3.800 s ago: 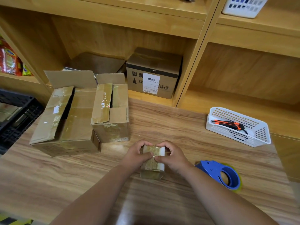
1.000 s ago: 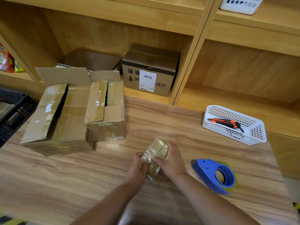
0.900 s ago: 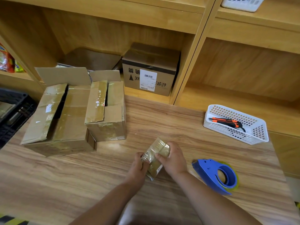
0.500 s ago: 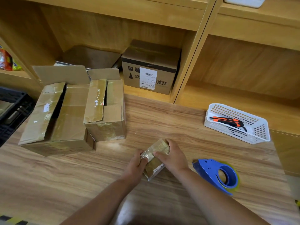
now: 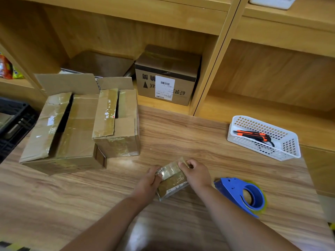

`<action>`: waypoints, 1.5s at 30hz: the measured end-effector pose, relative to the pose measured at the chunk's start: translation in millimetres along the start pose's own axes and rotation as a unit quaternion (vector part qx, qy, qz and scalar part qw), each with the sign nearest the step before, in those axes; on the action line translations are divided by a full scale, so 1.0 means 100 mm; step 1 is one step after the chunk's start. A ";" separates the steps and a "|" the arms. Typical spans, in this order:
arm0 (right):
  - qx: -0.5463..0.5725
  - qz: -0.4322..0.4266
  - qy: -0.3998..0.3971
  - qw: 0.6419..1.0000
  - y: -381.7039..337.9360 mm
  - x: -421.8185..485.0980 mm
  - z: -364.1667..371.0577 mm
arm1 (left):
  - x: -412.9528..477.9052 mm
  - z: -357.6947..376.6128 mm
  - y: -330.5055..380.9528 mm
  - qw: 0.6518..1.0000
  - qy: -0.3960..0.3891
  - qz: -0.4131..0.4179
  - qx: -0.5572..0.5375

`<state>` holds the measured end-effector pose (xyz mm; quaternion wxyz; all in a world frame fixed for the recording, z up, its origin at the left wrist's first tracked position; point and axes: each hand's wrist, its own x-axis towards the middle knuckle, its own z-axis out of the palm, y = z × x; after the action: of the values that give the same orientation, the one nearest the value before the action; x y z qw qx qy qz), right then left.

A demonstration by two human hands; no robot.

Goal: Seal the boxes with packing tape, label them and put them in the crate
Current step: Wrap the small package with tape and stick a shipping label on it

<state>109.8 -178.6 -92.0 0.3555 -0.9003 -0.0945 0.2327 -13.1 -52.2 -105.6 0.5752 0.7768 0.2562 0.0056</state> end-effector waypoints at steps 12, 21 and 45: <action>0.086 0.017 -0.002 0.996 0.04 -0.05 0.22 | 0.09 0.28 0.21 0.964 0.178 -0.197 -0.028; 0.020 0.002 0.031 0.999 0.02 -0.02 0.25 | 0.08 0.30 0.17 0.961 0.206 -0.183 0.010; -0.031 -0.006 -0.022 0.999 0.04 -0.11 0.02 | 0.10 0.27 0.18 0.971 0.162 -0.172 0.023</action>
<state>99.2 -184.2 -91.9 0.3266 -0.9050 -0.1145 0.2476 10.2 -75.6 -101.4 0.5006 0.7227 0.4758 0.0260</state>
